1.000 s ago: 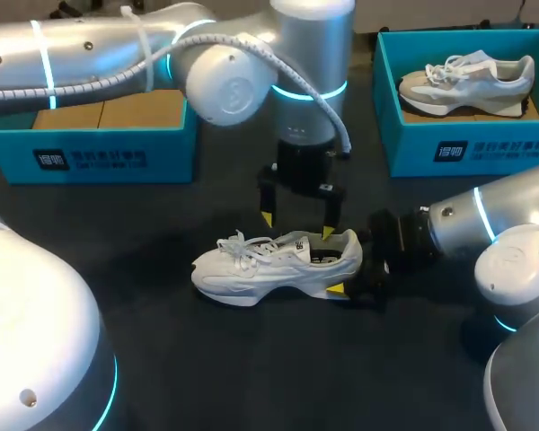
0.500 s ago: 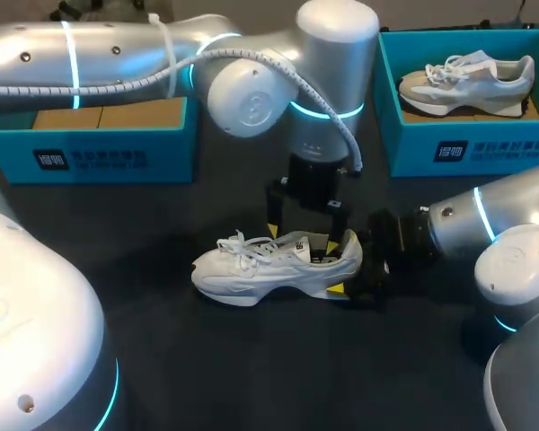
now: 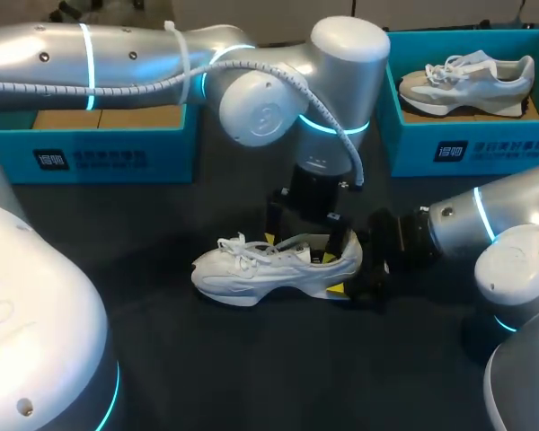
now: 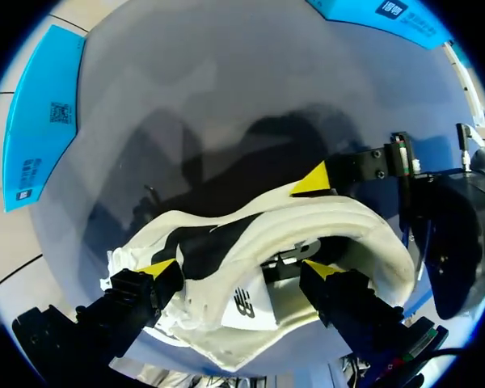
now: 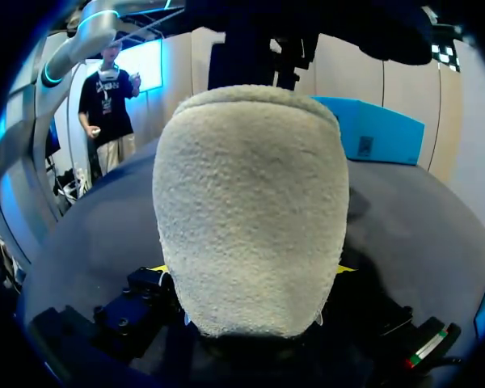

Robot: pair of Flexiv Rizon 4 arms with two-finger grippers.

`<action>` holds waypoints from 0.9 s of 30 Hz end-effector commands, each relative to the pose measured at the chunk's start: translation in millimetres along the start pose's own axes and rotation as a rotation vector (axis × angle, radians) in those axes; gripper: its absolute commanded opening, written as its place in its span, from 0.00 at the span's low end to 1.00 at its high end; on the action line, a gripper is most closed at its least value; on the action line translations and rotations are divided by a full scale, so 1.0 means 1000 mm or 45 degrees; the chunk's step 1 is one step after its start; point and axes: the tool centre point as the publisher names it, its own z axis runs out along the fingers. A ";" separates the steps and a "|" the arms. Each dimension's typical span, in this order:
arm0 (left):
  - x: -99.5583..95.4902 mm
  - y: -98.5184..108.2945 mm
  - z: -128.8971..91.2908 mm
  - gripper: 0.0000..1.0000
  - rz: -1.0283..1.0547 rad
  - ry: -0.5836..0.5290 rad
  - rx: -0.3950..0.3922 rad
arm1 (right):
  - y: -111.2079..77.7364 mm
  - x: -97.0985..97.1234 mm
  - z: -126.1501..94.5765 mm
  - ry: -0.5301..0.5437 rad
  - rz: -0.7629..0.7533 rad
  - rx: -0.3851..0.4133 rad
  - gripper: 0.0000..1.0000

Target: Take the shoe out of the shoebox, open the shoe tongue, remove and reinsert the insole, then place the shoe into the shoebox

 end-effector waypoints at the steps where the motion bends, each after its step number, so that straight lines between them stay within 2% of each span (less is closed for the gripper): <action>1: 0.001 -0.001 0.004 1.00 -0.010 -0.006 -0.003 | 0.000 0.002 0.002 -0.002 0.000 0.004 0.00; 17: -0.030 0.016 -0.004 1.00 -0.194 -0.099 0.028 | 0.000 0.002 0.002 -0.002 0.000 0.004 0.00; 27: -0.041 0.018 -0.017 1.00 -0.269 -0.109 0.033 | 0.000 0.002 0.002 -0.002 0.000 0.004 0.00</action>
